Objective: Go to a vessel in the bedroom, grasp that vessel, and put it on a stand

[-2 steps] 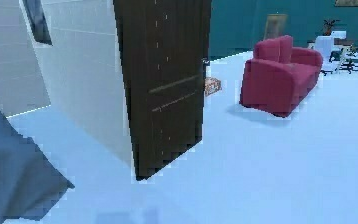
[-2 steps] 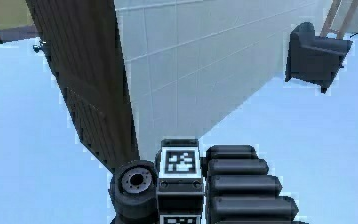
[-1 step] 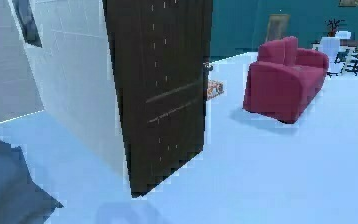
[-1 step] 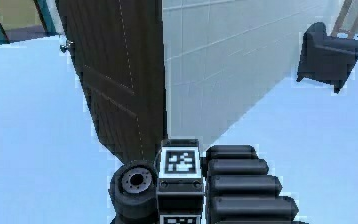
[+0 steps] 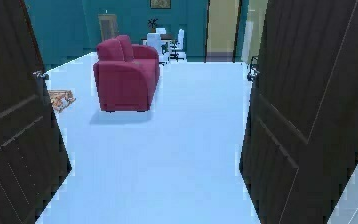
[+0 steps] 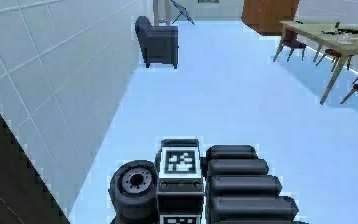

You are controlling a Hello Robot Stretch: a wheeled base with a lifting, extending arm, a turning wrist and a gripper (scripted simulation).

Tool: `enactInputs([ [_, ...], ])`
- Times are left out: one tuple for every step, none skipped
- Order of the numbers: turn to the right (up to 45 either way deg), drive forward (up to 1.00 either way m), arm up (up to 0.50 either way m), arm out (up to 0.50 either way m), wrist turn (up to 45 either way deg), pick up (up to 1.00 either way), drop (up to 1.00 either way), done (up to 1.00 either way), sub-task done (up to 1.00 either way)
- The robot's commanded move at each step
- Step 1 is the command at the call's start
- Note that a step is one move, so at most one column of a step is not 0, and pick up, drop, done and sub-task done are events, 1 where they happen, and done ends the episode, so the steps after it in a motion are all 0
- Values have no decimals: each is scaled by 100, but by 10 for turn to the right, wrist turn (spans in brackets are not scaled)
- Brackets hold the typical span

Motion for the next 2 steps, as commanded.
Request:
enactInputs([
  [0,100,0,0,0,0,0,0,0],
  [0,90,0,0,0,0,0,0,0],
])
